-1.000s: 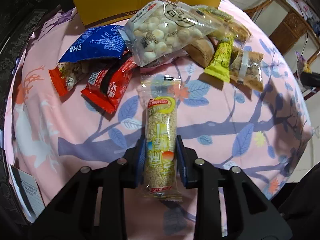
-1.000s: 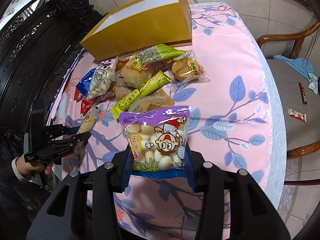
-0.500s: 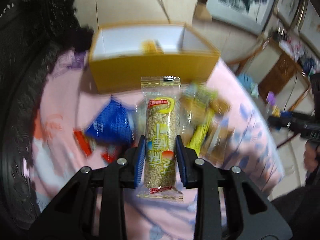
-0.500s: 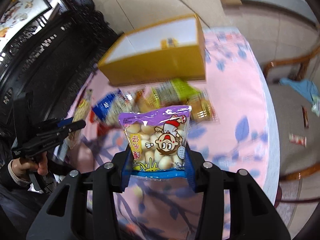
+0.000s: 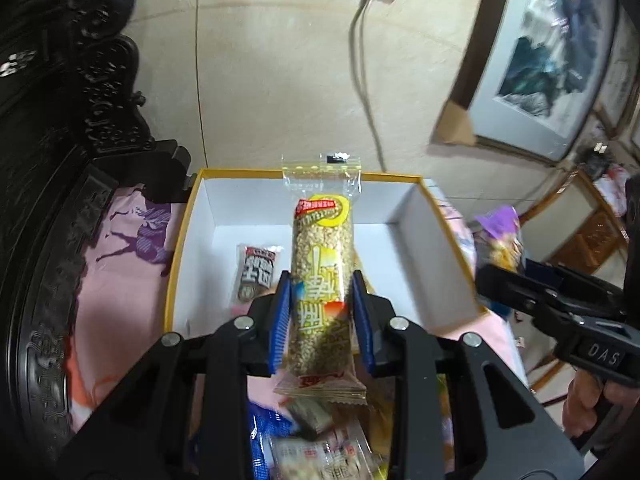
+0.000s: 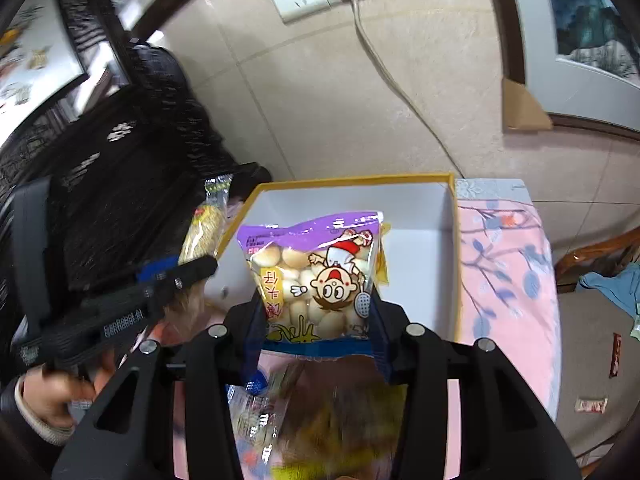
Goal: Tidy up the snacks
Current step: 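Lower both snacks into the yellow box and open both tools, then move both tools back toward the remaining snacks, right tool reaching a bread pack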
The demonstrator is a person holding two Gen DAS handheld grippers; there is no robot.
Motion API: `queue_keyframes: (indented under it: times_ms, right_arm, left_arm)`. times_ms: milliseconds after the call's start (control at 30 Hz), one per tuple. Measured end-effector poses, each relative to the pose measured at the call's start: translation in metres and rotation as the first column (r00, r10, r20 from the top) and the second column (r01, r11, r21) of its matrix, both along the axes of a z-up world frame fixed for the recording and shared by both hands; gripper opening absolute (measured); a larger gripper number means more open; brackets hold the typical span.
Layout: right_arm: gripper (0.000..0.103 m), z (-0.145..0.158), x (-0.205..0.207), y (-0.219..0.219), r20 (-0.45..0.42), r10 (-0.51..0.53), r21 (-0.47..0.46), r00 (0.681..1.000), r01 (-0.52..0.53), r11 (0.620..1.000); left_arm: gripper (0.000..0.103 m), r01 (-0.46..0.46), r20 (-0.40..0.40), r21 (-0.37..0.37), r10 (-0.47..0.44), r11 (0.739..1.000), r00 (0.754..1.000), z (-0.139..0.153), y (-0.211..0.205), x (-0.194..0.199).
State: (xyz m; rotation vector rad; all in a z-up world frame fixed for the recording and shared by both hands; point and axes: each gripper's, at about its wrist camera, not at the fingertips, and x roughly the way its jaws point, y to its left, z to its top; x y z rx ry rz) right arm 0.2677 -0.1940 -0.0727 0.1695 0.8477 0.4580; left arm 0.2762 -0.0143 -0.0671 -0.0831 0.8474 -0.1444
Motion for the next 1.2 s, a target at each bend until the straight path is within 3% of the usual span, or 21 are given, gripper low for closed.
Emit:
queue_keyframes:
  times_ms: [200,500,533,600,633,800,967,1000,1067,1200]
  right_arm:
    - [0.046,-0.041,0.061,0.025,-0.077,-0.007,-0.084,0.997,0.001,0.996]
    - [0.046,-0.063,0.085,0.020,-0.097,-0.034,-0.103,0.995,0.024,0.994]
    - [0.046,-0.063,0.086,0.020,-0.101,-0.033,-0.102,0.994,0.022,0.995]
    - [0.054,-0.062,0.085,0.019,-0.103,-0.045,-0.108,0.994,0.034,0.994]
    - [0.068,-0.061,0.084,0.017,-0.105,-0.067,-0.114,0.992,0.055,0.992]
    - [0.071,-0.054,0.079,0.009,-0.118,-0.106,-0.101,0.987,0.094,0.990]
    - [0.074,-0.042,0.064,0.000,-0.131,-0.117,-0.073,0.985,0.108,0.991]
    - [0.077,-0.040,0.060,-0.002,-0.130,-0.117,-0.067,0.985,0.108,0.992]
    - [0.101,-0.033,0.050,-0.008,-0.127,-0.123,-0.057,0.984,0.117,0.992]
    - [0.102,-0.017,0.026,-0.023,-0.105,-0.143,-0.029,0.984,0.141,0.990]
  left_arm:
    - [0.029,-0.048,-0.105,0.048,0.053,0.998,0.993,-0.046,0.000,0.056]
    - [0.031,-0.077,-0.121,0.086,0.087,0.993,0.989,-0.064,0.012,0.074]
    - [0.035,-0.094,-0.111,0.097,0.104,0.991,0.988,-0.063,0.013,0.073]
    - [0.091,-0.129,-0.096,0.115,0.140,0.985,0.986,-0.058,0.016,0.073]
    - [0.094,-0.159,-0.075,0.142,0.171,0.977,0.982,-0.054,0.016,0.071]
    - [0.095,-0.154,-0.050,0.199,0.167,0.968,0.985,-0.041,0.014,0.066]
    - [0.096,-0.160,-0.031,0.205,0.170,0.966,0.985,-0.028,0.012,0.054]
    - [0.097,-0.166,-0.027,0.198,0.174,0.966,0.984,-0.024,0.013,0.050]
    - [0.097,-0.172,-0.022,0.181,0.179,0.968,0.984,-0.017,0.013,0.041]
    - [0.098,-0.175,0.000,0.168,0.178,0.970,0.984,-0.006,0.009,0.022]
